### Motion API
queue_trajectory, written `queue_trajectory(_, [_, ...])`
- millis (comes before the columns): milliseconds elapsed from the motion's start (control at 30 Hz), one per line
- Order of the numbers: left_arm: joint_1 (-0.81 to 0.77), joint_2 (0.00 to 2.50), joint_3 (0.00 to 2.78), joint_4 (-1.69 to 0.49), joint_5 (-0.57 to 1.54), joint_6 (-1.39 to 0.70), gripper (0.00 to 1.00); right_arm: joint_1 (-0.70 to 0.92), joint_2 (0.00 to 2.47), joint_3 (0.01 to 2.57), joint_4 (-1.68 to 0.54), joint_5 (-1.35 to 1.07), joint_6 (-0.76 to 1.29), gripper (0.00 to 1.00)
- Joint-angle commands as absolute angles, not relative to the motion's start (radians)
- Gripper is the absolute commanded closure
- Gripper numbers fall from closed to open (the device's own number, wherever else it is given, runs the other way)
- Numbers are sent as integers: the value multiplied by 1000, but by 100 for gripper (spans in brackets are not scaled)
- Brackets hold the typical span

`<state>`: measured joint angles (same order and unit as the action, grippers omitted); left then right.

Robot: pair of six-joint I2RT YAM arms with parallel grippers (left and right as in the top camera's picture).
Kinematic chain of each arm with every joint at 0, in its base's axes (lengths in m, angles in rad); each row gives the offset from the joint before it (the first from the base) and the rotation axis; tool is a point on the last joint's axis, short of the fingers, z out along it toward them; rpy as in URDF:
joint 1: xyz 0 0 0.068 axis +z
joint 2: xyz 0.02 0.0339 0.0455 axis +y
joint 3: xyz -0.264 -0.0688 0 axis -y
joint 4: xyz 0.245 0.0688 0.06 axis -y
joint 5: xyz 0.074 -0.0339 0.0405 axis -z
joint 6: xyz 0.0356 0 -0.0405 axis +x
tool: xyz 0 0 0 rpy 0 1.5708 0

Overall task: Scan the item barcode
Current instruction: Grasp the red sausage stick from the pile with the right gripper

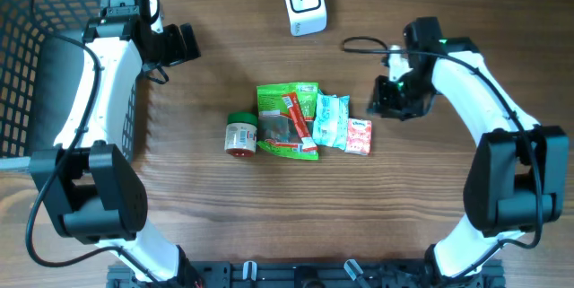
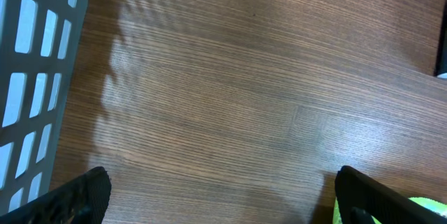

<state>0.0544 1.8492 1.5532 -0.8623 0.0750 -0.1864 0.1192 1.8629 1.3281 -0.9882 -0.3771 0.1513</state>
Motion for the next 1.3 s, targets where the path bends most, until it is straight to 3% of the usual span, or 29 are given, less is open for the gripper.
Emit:
queue_trajectory(0, [57, 1834, 1563, -860, 69, -195, 0, 209, 1878, 1320, -882, -455, 124, 61])
queue_trajectory(167, [57, 1834, 1563, -860, 69, -195, 0, 337, 1878, 1320, -746, -241, 270, 57])
queue_trajectory(367, [57, 1834, 1563, -860, 69, -195, 0, 361, 1882, 1289, -805, -239, 318, 58])
queue_trajectory(433, [57, 1834, 1563, -860, 69, -195, 0, 362, 1882, 1235, -752, -316, 271, 61])
queue_trajectory(500, [57, 1834, 1563, -860, 69, -195, 0, 362, 1877, 1225, -721, -538, 132, 61])
queue_trajectory(900, [57, 1834, 1563, -860, 69, -195, 0, 498, 1861, 1219, -751, -373, 221, 61])
queue_trajectory(1133, [57, 1834, 1563, -860, 69, -195, 0, 498, 1861, 1158, -759, -527, 292, 61])
queue_trajectory(1233, [57, 1834, 1563, -860, 69, -195, 0, 498, 1861, 1120, -725, -530, 292, 69])
queue_trajectory(1267, [57, 1834, 1563, -860, 69, -195, 0, 498, 1861, 1120, -722, -529, 290, 82])
